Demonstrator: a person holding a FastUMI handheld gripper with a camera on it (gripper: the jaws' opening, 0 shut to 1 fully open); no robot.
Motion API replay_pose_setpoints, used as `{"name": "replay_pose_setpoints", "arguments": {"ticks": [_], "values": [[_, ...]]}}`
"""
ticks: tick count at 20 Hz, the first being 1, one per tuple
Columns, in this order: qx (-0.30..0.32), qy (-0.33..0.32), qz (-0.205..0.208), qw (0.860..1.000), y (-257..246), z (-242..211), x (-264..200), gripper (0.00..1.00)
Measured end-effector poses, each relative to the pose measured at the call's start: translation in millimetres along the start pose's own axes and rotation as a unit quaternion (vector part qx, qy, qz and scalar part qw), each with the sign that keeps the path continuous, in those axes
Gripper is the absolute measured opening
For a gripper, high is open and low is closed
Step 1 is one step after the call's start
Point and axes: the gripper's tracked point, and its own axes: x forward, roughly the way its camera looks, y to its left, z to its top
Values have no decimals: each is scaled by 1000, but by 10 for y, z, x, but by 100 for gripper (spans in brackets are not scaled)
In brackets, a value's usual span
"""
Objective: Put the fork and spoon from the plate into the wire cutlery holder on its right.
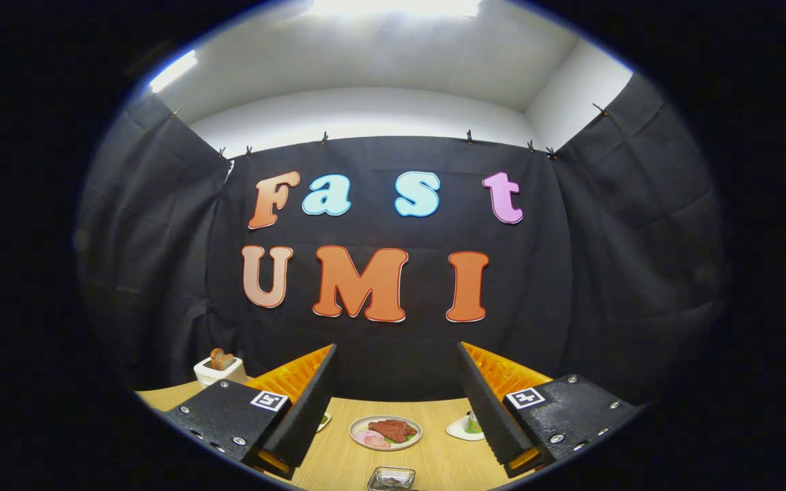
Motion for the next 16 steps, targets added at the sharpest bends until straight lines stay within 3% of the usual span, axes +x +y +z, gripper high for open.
{"name": "replay_pose_setpoints", "arguments": {"ticks": [10, 16], "values": [[0, -6, 8, 1000, 611, 334, -155, 100], [8, 5, 11, 1000, 602, 278, -171, 100]]}}
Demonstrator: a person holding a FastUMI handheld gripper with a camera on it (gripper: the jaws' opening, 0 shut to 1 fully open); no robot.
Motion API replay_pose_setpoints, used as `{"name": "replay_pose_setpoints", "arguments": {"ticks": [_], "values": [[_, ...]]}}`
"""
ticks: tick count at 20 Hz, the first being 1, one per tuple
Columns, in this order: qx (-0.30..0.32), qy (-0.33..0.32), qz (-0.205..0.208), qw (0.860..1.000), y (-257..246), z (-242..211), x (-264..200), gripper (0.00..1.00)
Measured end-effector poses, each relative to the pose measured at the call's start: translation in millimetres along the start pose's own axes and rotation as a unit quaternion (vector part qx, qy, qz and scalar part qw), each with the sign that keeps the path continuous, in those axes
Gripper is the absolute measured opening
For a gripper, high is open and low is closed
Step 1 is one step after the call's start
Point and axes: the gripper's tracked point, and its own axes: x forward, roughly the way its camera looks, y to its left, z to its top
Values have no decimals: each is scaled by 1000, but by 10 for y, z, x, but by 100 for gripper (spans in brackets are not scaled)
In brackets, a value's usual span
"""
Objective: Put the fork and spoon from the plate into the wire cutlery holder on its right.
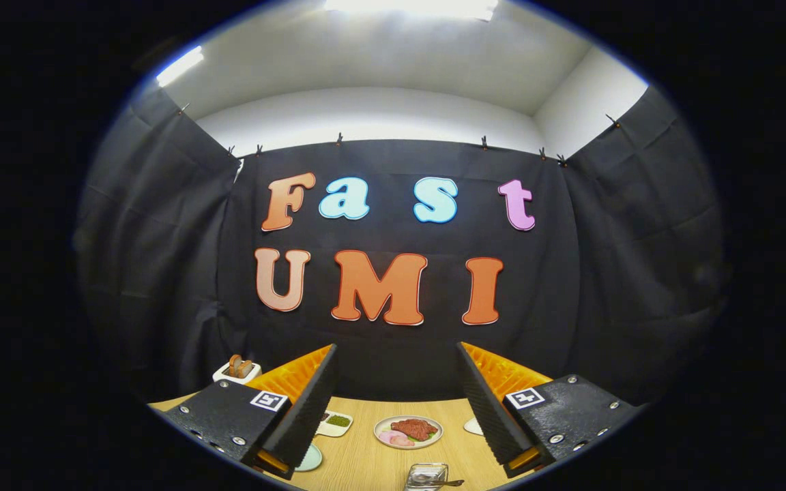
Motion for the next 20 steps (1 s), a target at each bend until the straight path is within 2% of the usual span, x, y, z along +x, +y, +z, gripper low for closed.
{"name": "replay_pose_setpoints", "arguments": {"ticks": [4, 9, 11, 13, 20], "values": [[8, -6, 21, 1000, -85, -46, 96, 100], [-2, -11, 83, 997, -56, -202, 186, 100], [-16, 5, 83, 996, -129, -397, 230, 100], [-20, 18, 106, 994, -66, -579, 228, 100], [-27, 5, 141, 990, -139, -688, 250, 99]]}}
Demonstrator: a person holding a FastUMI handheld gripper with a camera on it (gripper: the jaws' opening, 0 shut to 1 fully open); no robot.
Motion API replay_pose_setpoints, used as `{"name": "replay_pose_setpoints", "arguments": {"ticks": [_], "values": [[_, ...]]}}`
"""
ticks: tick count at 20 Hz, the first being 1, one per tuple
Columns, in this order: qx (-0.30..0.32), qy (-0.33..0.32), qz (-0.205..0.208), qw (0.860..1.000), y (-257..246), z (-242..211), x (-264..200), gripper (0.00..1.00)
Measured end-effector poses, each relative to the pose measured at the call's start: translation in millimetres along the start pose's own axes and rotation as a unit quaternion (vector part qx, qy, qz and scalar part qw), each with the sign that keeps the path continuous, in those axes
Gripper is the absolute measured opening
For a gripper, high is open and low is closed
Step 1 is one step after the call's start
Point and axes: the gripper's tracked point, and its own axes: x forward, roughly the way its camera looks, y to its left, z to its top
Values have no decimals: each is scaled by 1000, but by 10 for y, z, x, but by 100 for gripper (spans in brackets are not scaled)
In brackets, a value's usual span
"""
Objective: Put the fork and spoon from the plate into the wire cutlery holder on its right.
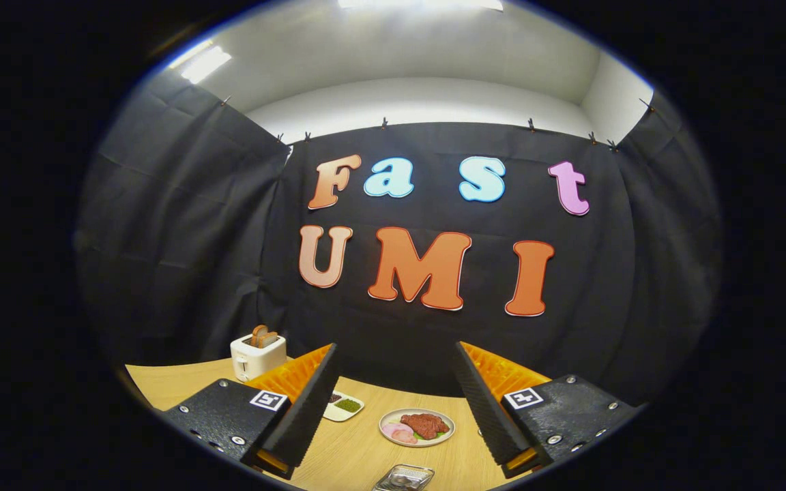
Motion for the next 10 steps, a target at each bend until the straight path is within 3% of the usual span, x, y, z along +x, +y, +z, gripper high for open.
{"name": "replay_pose_setpoints", "arguments": {"ticks": [5, 10], "values": [[-16, -11, 18, 1000, -136, -140, -79, 99], [-2, 6, 10, 1000, -440, -483, -125, 99]]}}
